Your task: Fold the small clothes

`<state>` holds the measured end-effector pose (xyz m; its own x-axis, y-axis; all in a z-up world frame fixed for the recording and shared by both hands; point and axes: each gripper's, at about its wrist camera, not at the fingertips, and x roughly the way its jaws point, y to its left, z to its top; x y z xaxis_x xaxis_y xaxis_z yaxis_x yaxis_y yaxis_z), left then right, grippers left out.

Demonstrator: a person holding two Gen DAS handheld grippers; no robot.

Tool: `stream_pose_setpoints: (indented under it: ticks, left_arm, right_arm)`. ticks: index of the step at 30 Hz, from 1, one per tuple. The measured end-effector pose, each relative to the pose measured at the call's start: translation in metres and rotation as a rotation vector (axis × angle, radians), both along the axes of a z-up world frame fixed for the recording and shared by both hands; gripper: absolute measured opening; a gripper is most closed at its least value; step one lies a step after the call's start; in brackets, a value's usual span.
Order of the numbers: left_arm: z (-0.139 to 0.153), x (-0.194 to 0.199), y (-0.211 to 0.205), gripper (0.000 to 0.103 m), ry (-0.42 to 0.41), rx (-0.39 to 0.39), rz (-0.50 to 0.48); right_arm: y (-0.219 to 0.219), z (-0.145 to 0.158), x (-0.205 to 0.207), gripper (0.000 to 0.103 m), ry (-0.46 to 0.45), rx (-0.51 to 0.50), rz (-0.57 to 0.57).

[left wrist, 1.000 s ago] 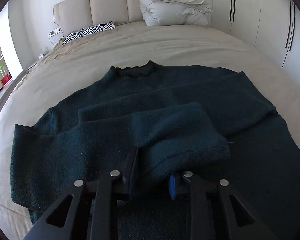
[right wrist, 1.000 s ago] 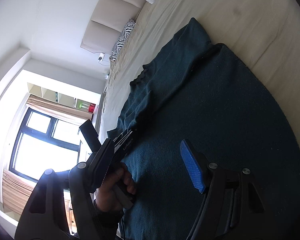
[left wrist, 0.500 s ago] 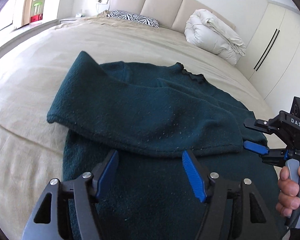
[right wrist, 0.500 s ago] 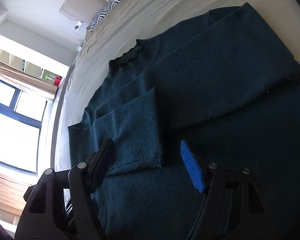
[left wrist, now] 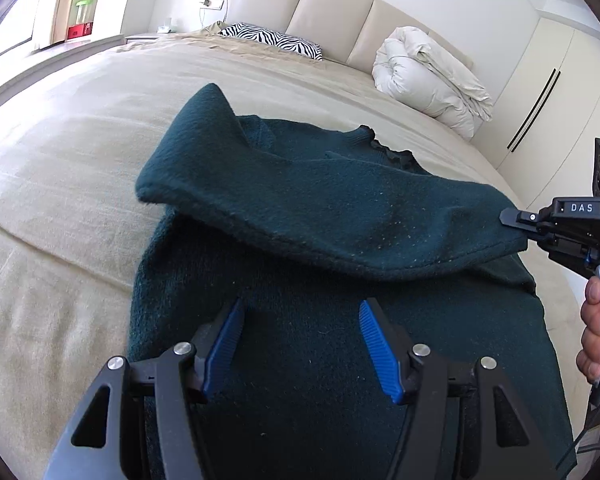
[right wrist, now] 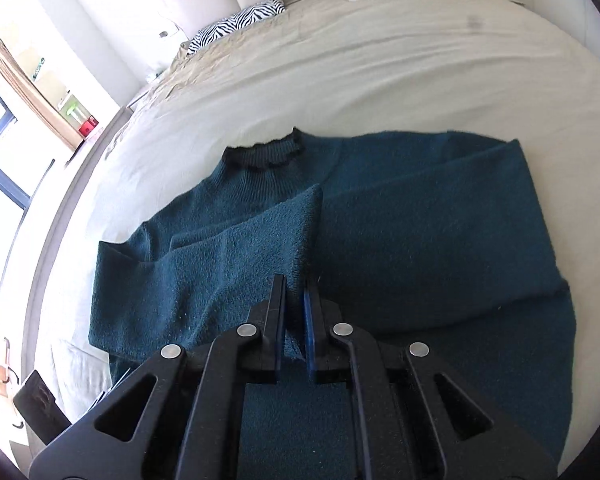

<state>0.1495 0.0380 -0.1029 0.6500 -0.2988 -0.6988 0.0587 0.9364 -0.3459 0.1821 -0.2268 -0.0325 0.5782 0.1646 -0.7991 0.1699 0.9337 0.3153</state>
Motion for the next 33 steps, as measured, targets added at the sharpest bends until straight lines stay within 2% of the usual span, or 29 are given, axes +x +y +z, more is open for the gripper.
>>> stream_pose_setpoints:
  ticks: [5,13,18,22,26,28,30,32,33]
  left_arm:
    - [0.0,-0.008,0.018,0.063,-0.023,-0.087,0.048]
    - [0.001,-0.013,0.033,0.058,-0.052,-0.16,0.096]
    - [0.015,-0.014,0.067,0.057,-0.041,-0.296,0.178]
    - [0.042,0.012,0.091,0.056,-0.064,-0.294,0.204]
    - [0.061,0.054,0.093,0.055,-0.077,-0.249,0.144]
    - [0.065,0.075,0.086,0.049,-0.07,-0.206,0.108]
    - [0.065,0.095,0.081,0.042,-0.056,-0.199,0.071]
    - [0.056,0.116,0.072,0.038,-0.009,-0.199,0.031]
    - [0.05,0.125,0.068,0.033,0.011,-0.194,0.026]
  right_arm:
    - [-0.024,0.008,0.023,0.007,0.005,-0.048,-0.035]
    - [-0.066,-0.028,0.026,0.007,0.062,-0.043,-0.116]
    - [-0.068,-0.049,0.026,0.007,0.08,-0.029,-0.09]
    - [-0.072,-0.055,0.028,0.007,0.076,0.003,-0.091]
    - [-0.072,-0.055,0.028,0.007,0.07,0.013,-0.087]
    - [-0.073,-0.058,0.027,0.008,0.079,0.016,-0.08]
    - [-0.076,-0.06,0.025,0.008,0.076,0.032,-0.082]
    - [-0.079,-0.061,0.024,0.008,0.068,0.043,-0.079]
    - [-0.079,-0.061,0.024,0.008,0.066,0.043,-0.078]
